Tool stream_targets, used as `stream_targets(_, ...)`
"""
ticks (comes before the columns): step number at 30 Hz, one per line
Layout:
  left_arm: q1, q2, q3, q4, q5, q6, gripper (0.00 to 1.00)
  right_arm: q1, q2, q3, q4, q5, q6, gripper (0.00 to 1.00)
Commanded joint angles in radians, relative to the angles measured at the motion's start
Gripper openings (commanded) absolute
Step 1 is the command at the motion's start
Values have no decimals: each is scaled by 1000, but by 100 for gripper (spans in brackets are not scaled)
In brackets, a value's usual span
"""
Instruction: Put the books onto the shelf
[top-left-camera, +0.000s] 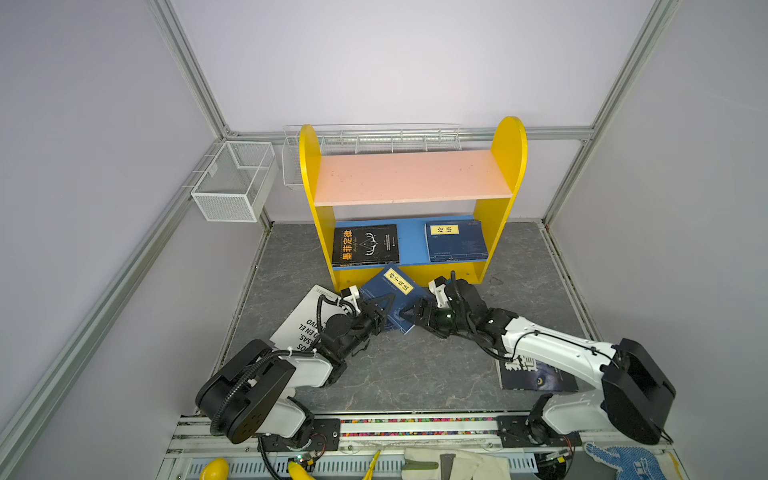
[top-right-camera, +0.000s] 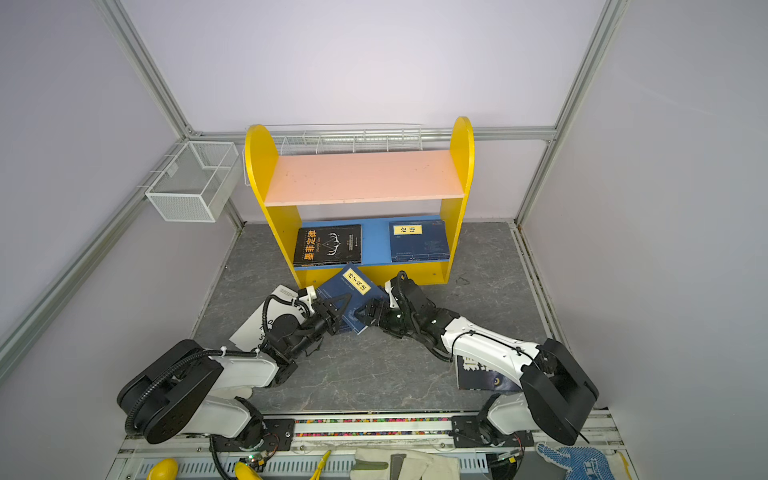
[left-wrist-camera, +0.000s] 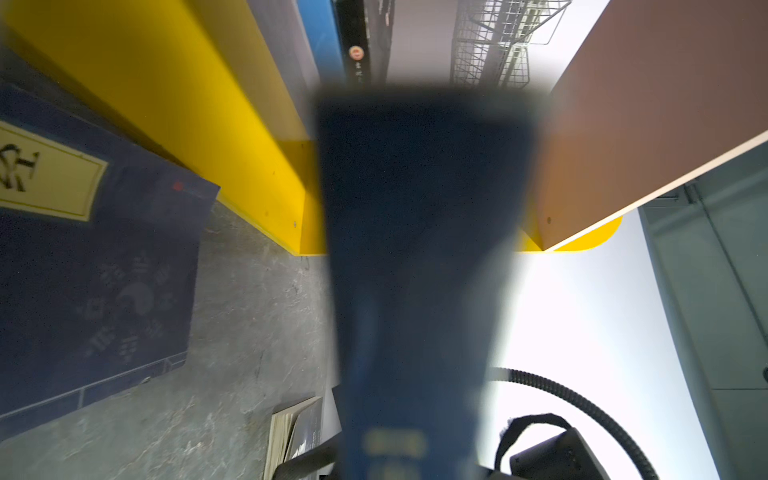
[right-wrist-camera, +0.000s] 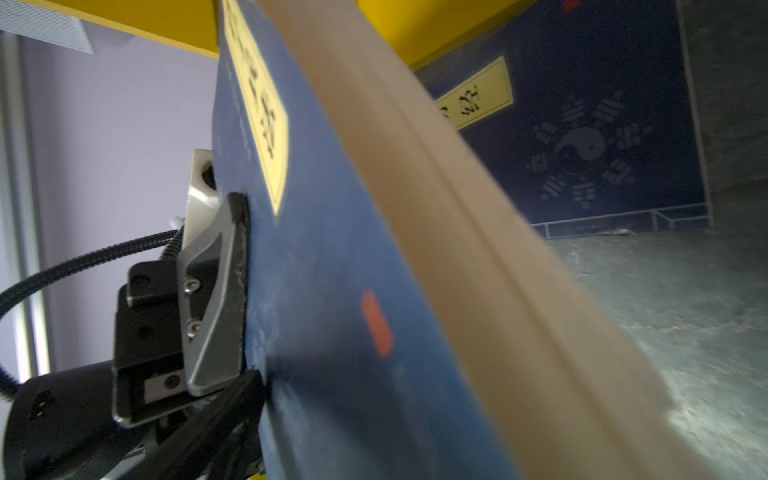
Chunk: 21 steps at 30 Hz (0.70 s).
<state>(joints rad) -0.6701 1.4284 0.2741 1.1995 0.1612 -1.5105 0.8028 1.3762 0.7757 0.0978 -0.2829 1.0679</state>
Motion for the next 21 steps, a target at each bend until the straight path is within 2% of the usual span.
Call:
stream_targets(1,-4,-37,55,114,-10,-29,0,1,-10,-65,154,-42,75,94)
stream_targets(6,-5,-66,59,115,-28,-30,0,6,-34,-102,307,5,104,85)
stream_targets(9,-4,-78,67,115,-32,-30,0,17,-78,-138,381,74,116,69)
stream_targets(12,-5,-84,69,116,-38,-31,0,29,-147,-197,447,173,120,58)
stream_targets(16,-4,-76,77,130,-37,-39,0,38,-238,-231,490,260,66,52)
stream_targets(21,-7,-66,101,143,-21,-52,0,41,-306,-205,469,291,-22,48)
